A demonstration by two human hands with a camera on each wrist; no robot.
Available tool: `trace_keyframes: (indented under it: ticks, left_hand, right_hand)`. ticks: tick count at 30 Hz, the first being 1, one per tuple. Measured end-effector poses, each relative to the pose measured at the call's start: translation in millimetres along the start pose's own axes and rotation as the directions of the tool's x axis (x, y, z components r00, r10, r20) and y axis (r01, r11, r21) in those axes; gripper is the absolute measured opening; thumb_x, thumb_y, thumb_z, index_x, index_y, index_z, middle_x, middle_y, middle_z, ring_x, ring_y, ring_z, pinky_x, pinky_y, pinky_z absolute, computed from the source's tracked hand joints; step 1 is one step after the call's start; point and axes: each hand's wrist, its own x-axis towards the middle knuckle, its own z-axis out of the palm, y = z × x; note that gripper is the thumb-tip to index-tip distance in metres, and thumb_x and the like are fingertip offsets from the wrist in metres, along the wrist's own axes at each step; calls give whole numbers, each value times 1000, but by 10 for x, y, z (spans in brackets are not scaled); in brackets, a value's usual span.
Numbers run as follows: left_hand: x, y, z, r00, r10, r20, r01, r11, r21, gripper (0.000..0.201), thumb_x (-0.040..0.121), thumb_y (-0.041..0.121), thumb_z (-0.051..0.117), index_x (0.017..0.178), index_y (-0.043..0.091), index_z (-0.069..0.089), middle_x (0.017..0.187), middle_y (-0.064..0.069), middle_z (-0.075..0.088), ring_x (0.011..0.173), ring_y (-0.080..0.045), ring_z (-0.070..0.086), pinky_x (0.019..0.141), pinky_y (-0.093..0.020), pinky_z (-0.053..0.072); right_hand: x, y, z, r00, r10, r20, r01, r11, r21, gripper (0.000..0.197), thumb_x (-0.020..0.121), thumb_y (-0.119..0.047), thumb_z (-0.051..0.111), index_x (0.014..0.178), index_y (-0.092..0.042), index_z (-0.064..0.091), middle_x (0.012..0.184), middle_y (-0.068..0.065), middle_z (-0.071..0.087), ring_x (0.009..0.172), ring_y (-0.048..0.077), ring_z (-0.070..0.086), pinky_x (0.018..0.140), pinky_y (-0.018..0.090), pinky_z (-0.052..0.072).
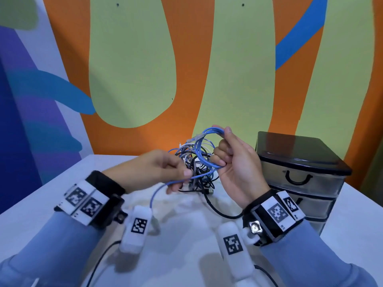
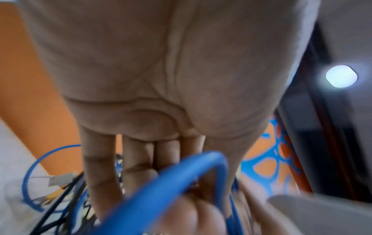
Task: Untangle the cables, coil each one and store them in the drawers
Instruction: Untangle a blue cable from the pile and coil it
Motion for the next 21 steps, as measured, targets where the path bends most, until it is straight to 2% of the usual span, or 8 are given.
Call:
trace_keyframes:
  ticks: [3, 6, 9, 11, 12, 14, 17, 21]
  left_hand:
    - [-118, 8, -254, 994, -54, -95, 27, 965, -261, 45, 76, 39, 93, 106, 10, 76, 67, -6, 59, 55, -14, 49, 90, -44, 54]
    - [-132, -11, -290, 994, -66, -90, 35, 949, -312, 62, 72, 49, 92, 121, 17, 72, 91, -17, 70, 77, -23, 63, 98, -47, 55]
    - [-52, 11, -31, 995, -69, 72, 79, 986, -147, 52, 88, 34, 83, 132, 16, 63, 105, -22, 77, 95, -30, 72, 97, -36, 54]
    - [-24, 20, 107, 980, -80, 183, 99, 990, -102, 50, 94, 14, 79, 139, 14, 56, 91, -20, 77, 84, -30, 73, 84, -27, 55]
    - [-25, 22, 108, 982, -79, 171, 99, 989, -108, 48, 94, 8, 77, 137, 13, 57, 85, -18, 75, 75, -29, 69, 77, -26, 55]
    - [-29, 18, -1, 997, -73, 18, 75, 978, -197, 37, 89, 5, 81, 124, 10, 68, 77, -13, 70, 66, -25, 59, 65, -25, 53]
    - [-76, 13, -256, 955, -128, -266, -12, 883, -469, 23, 72, 1, 84, 93, 10, 80, 74, -11, 62, 55, -15, 51, 62, -23, 53]
    - [-115, -16, -317, 957, -94, -276, -122, 730, -673, 56, 51, 25, 103, 99, 5, 81, 89, -14, 75, 60, -14, 67, 71, -27, 62]
  right_hand:
    - [-4, -7, 7, 1000, 6, -3, -6, 999, 32, 29, 109, -22, 52, 118, 0, 69, 64, -6, 18, 51, 7, 18, 49, 22, 17]
    - [-15, 15, 13, 1000, -17, -10, 17, 1000, 17, 29, 109, -22, 52, 118, 0, 69, 64, -6, 17, 51, 7, 17, 47, 20, 18]
    - [-14, 43, 20, 999, -34, -14, 34, 999, 27, 29, 109, -23, 51, 116, -1, 69, 63, -7, 17, 51, 6, 17, 45, 19, 20]
    - [-12, 47, 19, 999, -36, -21, 37, 998, 45, 30, 109, -23, 51, 117, 0, 68, 62, -8, 18, 49, 6, 18, 45, 19, 20]
    - [-9, 43, 16, 999, -36, -24, 37, 998, 56, 29, 110, -23, 51, 116, 0, 68, 62, -8, 18, 49, 6, 18, 44, 19, 20]
    - [-3, 30, 1, 999, -38, -31, 40, 998, 54, 27, 110, -22, 51, 112, -2, 69, 62, -7, 18, 49, 6, 18, 44, 19, 19]
    - [-5, 53, -24, 998, -38, -41, 35, 997, -62, 28, 109, -21, 52, 115, -1, 70, 68, -4, 13, 50, 7, 16, 43, 18, 19]
    - [-37, 149, -26, 1000, -20, -15, 14, 946, -325, 30, 110, -22, 52, 114, -2, 74, 60, -10, 21, 49, 8, 20, 42, 18, 23]
